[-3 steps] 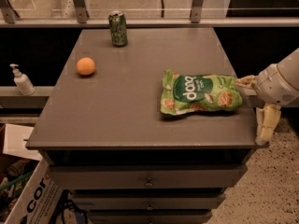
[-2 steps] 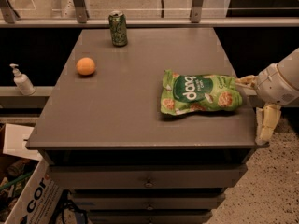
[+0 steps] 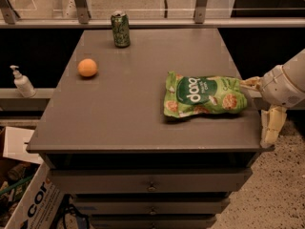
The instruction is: Pick green rice chip bag
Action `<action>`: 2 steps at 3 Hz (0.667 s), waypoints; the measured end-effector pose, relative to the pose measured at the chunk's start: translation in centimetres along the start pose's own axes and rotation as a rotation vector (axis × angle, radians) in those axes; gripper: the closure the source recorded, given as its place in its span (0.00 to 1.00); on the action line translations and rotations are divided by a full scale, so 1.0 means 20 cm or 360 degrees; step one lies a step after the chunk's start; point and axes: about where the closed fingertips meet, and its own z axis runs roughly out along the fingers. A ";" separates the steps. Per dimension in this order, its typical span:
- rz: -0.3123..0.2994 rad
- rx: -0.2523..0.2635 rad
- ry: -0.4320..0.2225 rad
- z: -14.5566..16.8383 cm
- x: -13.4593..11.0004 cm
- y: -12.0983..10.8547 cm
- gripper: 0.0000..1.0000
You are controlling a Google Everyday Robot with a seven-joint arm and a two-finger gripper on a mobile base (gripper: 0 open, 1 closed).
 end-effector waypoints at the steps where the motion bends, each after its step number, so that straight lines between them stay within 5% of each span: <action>1: 0.0000 0.0000 0.0000 0.00 0.00 0.00 0.00; 2: 0.0000 0.0001 0.0000 0.00 0.00 0.00 0.00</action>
Offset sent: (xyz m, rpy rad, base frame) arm 0.0068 -0.0075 0.0585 0.0314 -0.1305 -0.0923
